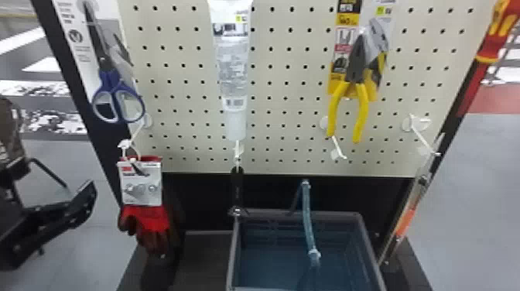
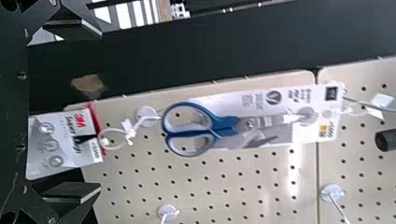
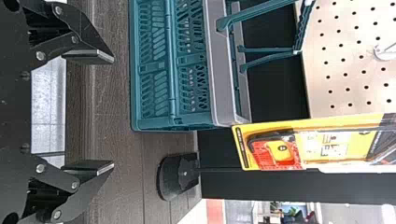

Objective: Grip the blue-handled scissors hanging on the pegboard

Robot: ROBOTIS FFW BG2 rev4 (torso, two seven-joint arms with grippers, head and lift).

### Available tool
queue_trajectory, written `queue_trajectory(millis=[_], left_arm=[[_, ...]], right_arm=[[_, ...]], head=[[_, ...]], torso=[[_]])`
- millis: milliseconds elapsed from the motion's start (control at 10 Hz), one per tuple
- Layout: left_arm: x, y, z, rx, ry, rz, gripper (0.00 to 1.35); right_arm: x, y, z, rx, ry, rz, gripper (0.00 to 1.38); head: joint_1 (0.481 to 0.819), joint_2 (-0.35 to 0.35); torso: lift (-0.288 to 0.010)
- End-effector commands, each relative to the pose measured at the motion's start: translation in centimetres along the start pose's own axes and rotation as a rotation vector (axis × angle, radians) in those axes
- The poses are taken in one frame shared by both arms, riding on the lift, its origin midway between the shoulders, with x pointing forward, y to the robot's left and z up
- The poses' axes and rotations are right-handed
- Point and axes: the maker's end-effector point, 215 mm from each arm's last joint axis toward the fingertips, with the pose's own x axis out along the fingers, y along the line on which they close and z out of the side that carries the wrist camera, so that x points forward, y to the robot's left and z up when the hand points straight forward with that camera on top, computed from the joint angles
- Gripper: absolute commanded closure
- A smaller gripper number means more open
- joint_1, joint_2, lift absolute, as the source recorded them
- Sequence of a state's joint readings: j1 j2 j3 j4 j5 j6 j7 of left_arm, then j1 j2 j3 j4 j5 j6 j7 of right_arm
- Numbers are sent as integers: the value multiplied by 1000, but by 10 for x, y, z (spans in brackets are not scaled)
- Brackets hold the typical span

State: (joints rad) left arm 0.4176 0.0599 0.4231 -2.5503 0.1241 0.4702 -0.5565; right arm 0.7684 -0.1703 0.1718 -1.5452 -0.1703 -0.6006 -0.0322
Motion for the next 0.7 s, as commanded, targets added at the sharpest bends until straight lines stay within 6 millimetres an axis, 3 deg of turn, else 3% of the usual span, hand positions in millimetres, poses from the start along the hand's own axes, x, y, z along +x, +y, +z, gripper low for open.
queue_trajectory(millis=[0,300,600], left_arm=[[11,-2,18,9,-9,-37,153],[31,-10,61,54,-57,-150,153],[41,9,93,167,-73,-176,153]], right_arm=[[0,0,-1,0,3,1,469],[1,1,-1,1,3,4,469],[1,3,-2,5,5,6,469]], head=[[549,0],[549,0],[549,0]], torso=[[-100],[-100],[-100]])
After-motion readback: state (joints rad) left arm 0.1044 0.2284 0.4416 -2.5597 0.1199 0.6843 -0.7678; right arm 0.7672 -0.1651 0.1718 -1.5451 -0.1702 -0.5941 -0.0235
